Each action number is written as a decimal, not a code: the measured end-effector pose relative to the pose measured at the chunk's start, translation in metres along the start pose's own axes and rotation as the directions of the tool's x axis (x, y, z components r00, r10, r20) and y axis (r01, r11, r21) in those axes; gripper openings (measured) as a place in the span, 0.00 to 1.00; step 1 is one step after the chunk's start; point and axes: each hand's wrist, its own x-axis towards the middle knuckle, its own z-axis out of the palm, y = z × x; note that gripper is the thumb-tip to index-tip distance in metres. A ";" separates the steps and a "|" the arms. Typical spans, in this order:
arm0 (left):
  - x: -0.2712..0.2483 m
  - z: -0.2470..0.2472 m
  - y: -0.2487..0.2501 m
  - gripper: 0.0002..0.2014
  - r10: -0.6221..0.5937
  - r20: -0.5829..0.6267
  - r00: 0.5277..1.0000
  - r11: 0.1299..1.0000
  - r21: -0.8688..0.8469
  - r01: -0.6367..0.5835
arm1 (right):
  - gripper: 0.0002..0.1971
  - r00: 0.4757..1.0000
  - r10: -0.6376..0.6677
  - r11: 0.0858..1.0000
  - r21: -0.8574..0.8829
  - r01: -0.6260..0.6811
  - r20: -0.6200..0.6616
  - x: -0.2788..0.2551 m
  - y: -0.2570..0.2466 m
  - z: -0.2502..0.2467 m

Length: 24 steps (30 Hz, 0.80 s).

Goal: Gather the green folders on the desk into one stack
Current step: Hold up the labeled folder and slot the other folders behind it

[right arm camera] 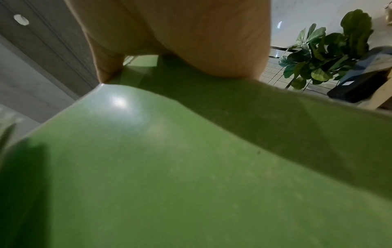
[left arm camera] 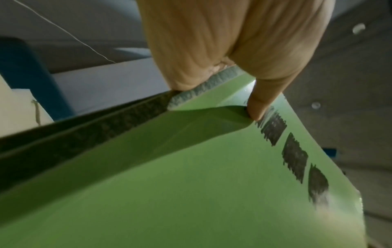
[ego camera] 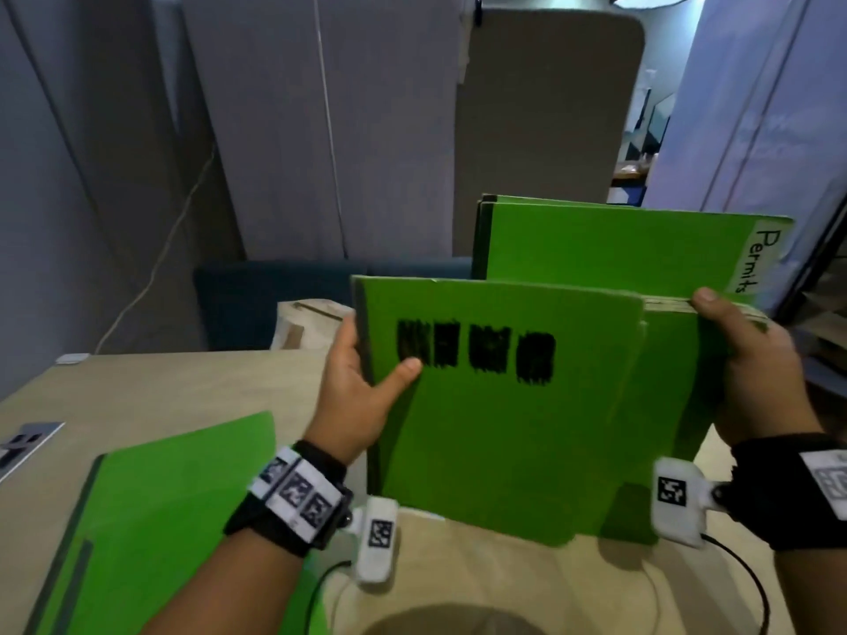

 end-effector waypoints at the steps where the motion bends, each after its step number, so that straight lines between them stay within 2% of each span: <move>1: -0.006 0.012 -0.005 0.30 -0.028 0.009 1.000 1.000 0.003 0.028 | 0.08 1.000 -0.006 1.000 -0.004 0.006 0.004 0.000 0.000 -0.001; 5: -0.020 0.050 -0.015 0.28 -0.048 0.089 0.995 0.998 0.050 0.044 | 0.09 1.000 0.004 1.000 -0.019 -0.004 0.024 0.000 0.000 -0.002; 9: -0.027 0.065 -0.020 0.33 -0.033 0.111 0.993 0.992 0.127 0.019 | 0.11 0.999 -0.010 1.000 -0.010 0.011 0.038 0.001 -0.001 -0.001; 13: -0.025 0.064 -0.020 0.40 -0.065 0.169 0.984 0.989 0.145 0.041 | 0.11 0.997 0.047 0.995 0.084 -0.052 0.058 0.001 0.001 0.000; 15: -0.027 0.070 -0.018 0.42 -0.086 0.205 0.975 0.988 0.145 0.057 | 0.16 0.989 0.110 0.974 0.187 -0.128 0.101 0.000 0.002 -0.001; 20: -0.035 0.085 -0.023 0.47 -0.076 0.145 0.987 0.974 0.224 0.042 | 0.20 0.990 0.090 0.948 0.294 -0.117 0.106 -0.014 0.000 0.000; 24: -0.038 0.087 -0.023 0.48 -0.077 0.136 0.988 0.967 0.253 0.040 | 0.24 0.993 0.094 0.958 0.266 -0.110 0.073 -0.025 0.009 -0.005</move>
